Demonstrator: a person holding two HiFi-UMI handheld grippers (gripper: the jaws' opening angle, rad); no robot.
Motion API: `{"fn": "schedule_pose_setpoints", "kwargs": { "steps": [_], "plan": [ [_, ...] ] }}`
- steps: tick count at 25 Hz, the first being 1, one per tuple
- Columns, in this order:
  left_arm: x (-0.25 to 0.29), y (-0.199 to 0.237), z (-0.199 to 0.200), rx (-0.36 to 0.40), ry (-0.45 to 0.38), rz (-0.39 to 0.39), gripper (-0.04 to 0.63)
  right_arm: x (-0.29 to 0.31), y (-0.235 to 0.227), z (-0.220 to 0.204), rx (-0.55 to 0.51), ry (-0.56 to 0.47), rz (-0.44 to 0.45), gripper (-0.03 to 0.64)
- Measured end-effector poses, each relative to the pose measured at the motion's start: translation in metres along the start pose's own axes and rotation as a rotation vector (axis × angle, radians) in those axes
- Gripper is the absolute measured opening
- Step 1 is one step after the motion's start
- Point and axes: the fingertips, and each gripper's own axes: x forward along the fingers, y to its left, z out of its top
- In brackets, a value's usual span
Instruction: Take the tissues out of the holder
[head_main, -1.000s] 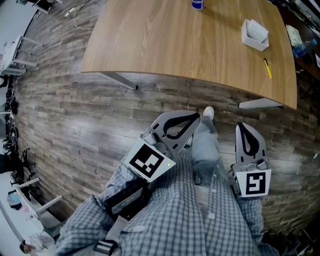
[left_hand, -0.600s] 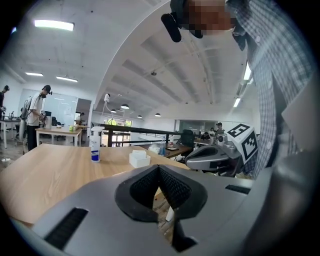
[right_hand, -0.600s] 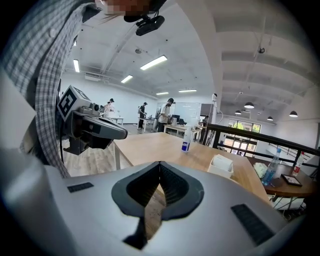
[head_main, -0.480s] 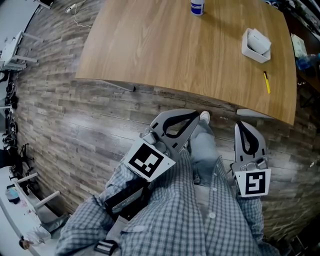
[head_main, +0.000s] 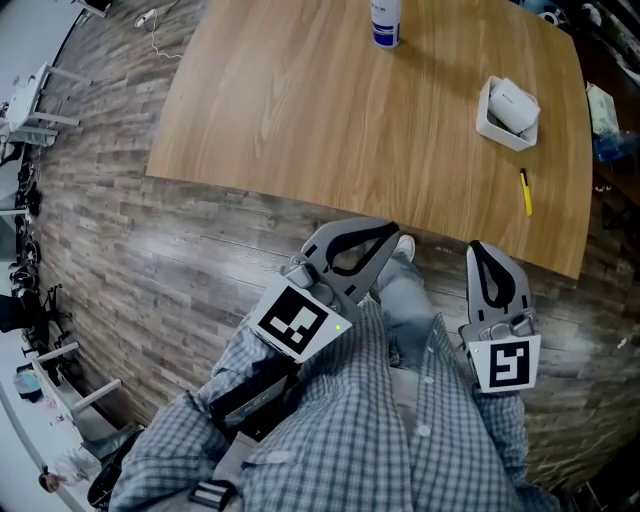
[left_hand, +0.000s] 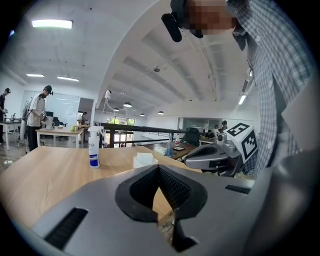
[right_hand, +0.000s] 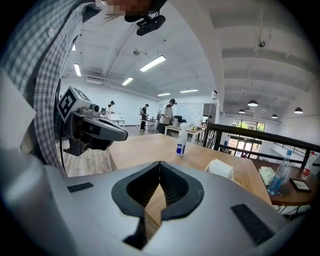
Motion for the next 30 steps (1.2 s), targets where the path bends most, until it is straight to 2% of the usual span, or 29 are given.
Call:
{"fn": "schedule_pose_setpoints", "kwargs": {
  "steps": [10,17,21,30],
  "plan": [
    [0.042,0.019,0.028,0.023,-0.022,0.03,0.006,0.025,-0.054,0.019,-0.026,-0.04,0.014,0.011],
    [0.065,0.036,0.045,0.009,-0.05,0.081,0.008,0.04,-0.095,0.031,-0.062,-0.058,0.003,0.011],
    [0.075,0.041,0.051,0.027,-0.059,0.102,0.007,0.044,-0.124,0.022,-0.122,-0.017,-0.008,0.012],
    [0.087,0.042,0.053,0.016,-0.05,0.108,0.008,0.042,-0.169,0.01,-0.127,0.039,-0.091,0.012]
  ]
}}
